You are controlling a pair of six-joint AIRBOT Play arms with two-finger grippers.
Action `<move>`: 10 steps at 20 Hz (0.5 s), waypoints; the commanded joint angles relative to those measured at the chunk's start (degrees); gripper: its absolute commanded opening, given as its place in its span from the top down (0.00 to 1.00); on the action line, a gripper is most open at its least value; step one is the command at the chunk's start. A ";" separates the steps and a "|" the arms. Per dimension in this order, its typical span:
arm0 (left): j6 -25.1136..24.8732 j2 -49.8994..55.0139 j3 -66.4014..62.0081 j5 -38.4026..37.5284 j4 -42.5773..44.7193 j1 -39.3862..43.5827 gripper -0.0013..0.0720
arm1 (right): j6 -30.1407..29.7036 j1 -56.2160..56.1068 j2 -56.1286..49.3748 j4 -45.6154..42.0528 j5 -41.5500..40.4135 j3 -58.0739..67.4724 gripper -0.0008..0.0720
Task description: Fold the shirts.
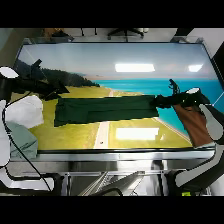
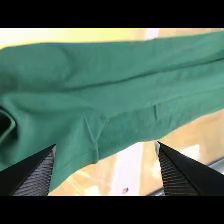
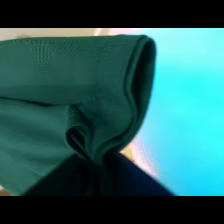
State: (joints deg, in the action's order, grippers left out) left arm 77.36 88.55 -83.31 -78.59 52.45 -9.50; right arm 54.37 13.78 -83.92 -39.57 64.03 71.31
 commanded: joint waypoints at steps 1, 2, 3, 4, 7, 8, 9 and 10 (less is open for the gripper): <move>-1.36 -2.60 7.10 3.48 -2.58 0.50 0.38 | -2.71 -0.26 -1.05 1.44 0.52 0.26 0.95; -3.52 -2.73 8.70 4.22 -5.46 1.03 0.76 | -2.71 -0.31 -0.83 1.44 1.31 1.01 0.95; -6.32 -2.69 10.10 5.31 -9.62 2.14 0.95 | -2.67 -0.24 -0.24 1.31 2.71 1.90 0.96; -7.65 -2.64 11.45 6.88 -12.94 3.67 0.95 | -2.19 -0.24 0.76 1.20 4.48 3.06 0.96; -8.35 0.24 12.48 13.66 -14.67 13.11 0.95 | 0.13 -0.17 5.51 1.20 10.56 6.34 0.96; -8.35 2.03 12.44 16.44 -14.73 17.25 0.95 | 1.14 -0.15 7.43 1.18 12.66 7.58 0.96; -8.33 4.52 11.63 19.32 -14.67 21.90 0.95 | 2.36 0.17 9.38 1.22 14.75 8.94 0.96; -8.31 7.48 9.81 21.40 -14.67 26.18 0.95 | 3.65 0.61 11.04 1.22 16.85 10.40 0.96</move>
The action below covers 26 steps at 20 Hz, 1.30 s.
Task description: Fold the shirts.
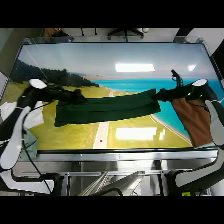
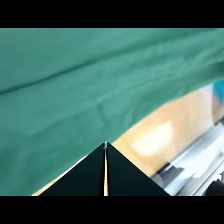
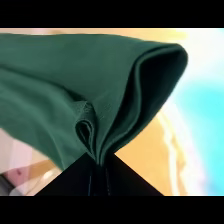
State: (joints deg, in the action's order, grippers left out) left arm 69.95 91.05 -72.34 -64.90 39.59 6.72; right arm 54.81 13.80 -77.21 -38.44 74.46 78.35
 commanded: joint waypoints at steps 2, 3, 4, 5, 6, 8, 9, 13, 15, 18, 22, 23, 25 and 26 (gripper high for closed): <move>1.14 11.74 -6.93 11.67 -1.84 17.88 0.95 | 6.01 2.01 7.06 0.13 11.65 7.41 0.96; 2.80 15.43 -10.71 13.55 -1.88 21.33 0.95 | 7.06 2.97 8.11 0.13 14.47 9.53 0.96; 4.57 18.91 -14.38 15.17 -1.88 24.20 0.95 | 8.11 3.91 9.11 0.13 16.65 11.61 0.96; 5.66 21.97 -17.84 16.20 -1.84 26.56 0.95 | 8.26 4.68 10.01 0.13 17.79 13.11 0.96; 7.37 25.05 -21.51 16.81 -1.84 28.63 0.95 | 8.26 5.51 10.93 0.13 18.08 14.25 0.96; 10.29 29.99 -28.20 16.87 -1.86 31.32 0.95 | 8.26 6.67 12.20 0.13 18.56 15.41 0.96; 11.26 32.06 -31.26 16.24 -1.86 32.13 0.95 | 8.24 7.06 12.55 0.09 18.69 15.50 0.96; 12.41 35.43 -40.39 9.57 -1.88 32.11 0.95 | 8.26 7.15 11.91 0.11 20.39 15.47 0.96; 10.88 33.42 -44.87 2.29 -1.88 29.38 0.95 | 8.63 7.17 11.43 0.15 20.33 15.47 0.96; 6.95 23.56 -46.10 -13.09 -2.16 21.81 0.96 | 9.11 6.25 11.10 5.40 19.26 15.37 0.96; 3.04 1.01 -32.04 -17.46 -1.75 9.20 0.96 | 9.03 -5.86 11.06 8.50 8.17 12.20 0.96; 1.97 -5.22 -27.89 -16.96 -1.75 5.66 0.96 | 9.01 -11.10 10.64 8.52 3.67 10.71 0.96; 0.02 -16.79 -19.65 -15.69 -1.75 -1.03 0.96 | 8.57 -22.27 8.55 8.52 -7.06 8.41 0.95; -0.98 -22.56 -15.26 -15.32 -1.75 -4.46 0.96 | 7.89 -27.78 6.78 8.52 -12.96 7.96 0.95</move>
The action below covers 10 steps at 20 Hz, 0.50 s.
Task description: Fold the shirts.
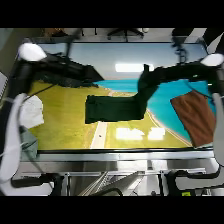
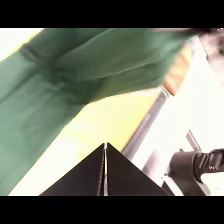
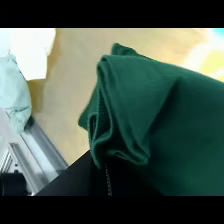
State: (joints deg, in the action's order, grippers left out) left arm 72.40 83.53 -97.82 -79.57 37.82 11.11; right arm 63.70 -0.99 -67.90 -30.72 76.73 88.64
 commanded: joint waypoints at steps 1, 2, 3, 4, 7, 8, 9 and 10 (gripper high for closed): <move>-4.52 -20.61 14.69 -0.24 0.00 -12.07 0.96 | -2.05 -18.69 -5.03 0.85 -22.01 -2.43 0.95; -5.22 -25.68 19.02 0.50 0.00 -14.97 0.96 | -3.06 -24.24 -7.98 1.03 -29.35 -2.43 0.95; -6.16 -30.71 23.45 1.57 0.00 -17.64 0.96 | -4.68 -29.14 -10.99 1.05 -36.30 -2.43 0.95; -7.06 -36.02 28.39 3.30 0.00 -20.44 0.96 | -7.32 -33.51 -14.19 1.01 -43.12 -2.43 0.93; -7.45 -49.03 41.18 6.82 -0.09 -28.09 0.96 | -8.41 -40.33 -21.42 1.03 -56.87 -2.36 0.47; -7.48 -52.22 44.26 6.58 0.00 -30.97 0.96 | -8.44 -40.11 -21.59 0.70 -56.70 -2.38 0.47; -7.48 -54.42 46.40 6.12 -0.09 -33.75 0.96 | -8.44 -38.99 -21.03 -0.57 -55.58 -2.38 0.47; -7.54 -56.50 48.48 6.03 -0.04 -36.46 0.96 | -8.44 -37.11 -19.85 -1.75 -53.35 -2.38 0.47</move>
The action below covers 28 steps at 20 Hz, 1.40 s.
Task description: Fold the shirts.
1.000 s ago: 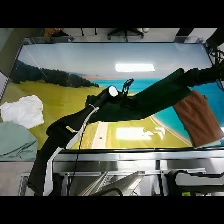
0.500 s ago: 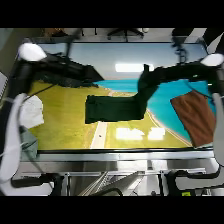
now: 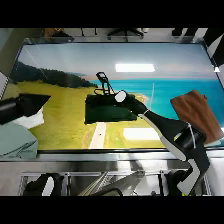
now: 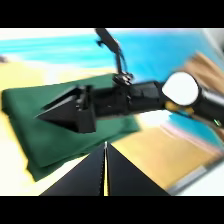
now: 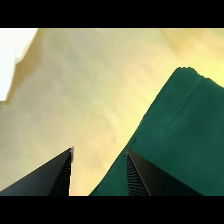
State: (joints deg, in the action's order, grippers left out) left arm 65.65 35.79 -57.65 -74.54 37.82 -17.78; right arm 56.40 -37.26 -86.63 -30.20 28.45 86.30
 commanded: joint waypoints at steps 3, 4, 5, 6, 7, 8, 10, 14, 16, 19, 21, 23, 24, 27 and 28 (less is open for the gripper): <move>-1.14 -10.40 11.17 2.64 -0.11 -9.68 0.96 | -1.09 8.24 3.76 -3.26 5.79 -0.04 0.47; -1.14 -9.86 11.32 3.26 -0.07 -8.96 0.96 | -0.79 12.33 5.55 -3.26 10.60 -0.04 0.46; -1.14 -8.52 10.78 3.17 -0.07 -7.93 0.96 | 0.48 17.18 7.17 -3.28 15.89 -0.04 0.39; -1.16 -6.84 9.84 3.04 -0.09 -6.91 0.96 | 2.62 22.36 8.39 -3.63 21.29 -0.04 0.18; -1.18 -4.90 8.46 2.86 -0.04 -5.62 0.96 | 5.46 27.23 9.11 -4.98 26.32 -0.04 0.15; -1.20 -2.91 6.78 2.47 0.00 -4.52 0.96 | 8.92 32.15 9.33 -7.26 31.50 -0.07 0.15; -1.25 1.16 3.34 1.95 -0.02 -2.12 0.96 | 13.07 38.77 8.44 -12.70 39.15 -0.76 0.15; -1.22 7.39 -0.24 1.49 -0.02 3.72 0.96 | 13.35 42.38 5.51 -14.80 43.52 -5.35 0.15; -1.22 9.73 -0.22 1.46 0.11 6.51 0.96 | 12.41 40.85 3.48 -14.16 43.15 -6.64 0.15; -1.22 12.50 -0.22 1.46 0.11 9.62 0.96 | 12.37 36.92 0.09 -13.81 40.87 -6.64 0.15; -1.20 13.57 -0.22 1.46 0.09 10.95 0.96 | 11.13 34.42 -1.73 -11.19 38.86 -6.64 0.15; -1.20 13.79 -0.17 1.49 0.09 11.54 0.96 | 9.53 32.72 -3.08 -7.52 36.98 -6.64 0.15; -1.22 13.57 -0.15 1.51 0.11 11.54 0.95 | 9.53 32.24 -3.61 -7.02 36.17 -6.64 0.15; -1.22 11.72 -0.11 1.64 0.17 10.49 0.95 | 7.80 32.06 -4.13 -6.05 35.87 -6.62 0.51; -1.20 10.97 -0.11 1.64 0.17 9.79 0.96 | 5.75 32.20 -3.96 -4.33 36.44 -6.60 0.76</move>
State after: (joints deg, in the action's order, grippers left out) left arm 64.42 48.01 -57.76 -73.01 37.95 -7.20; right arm 65.52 -4.54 -90.13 -37.43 65.25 79.64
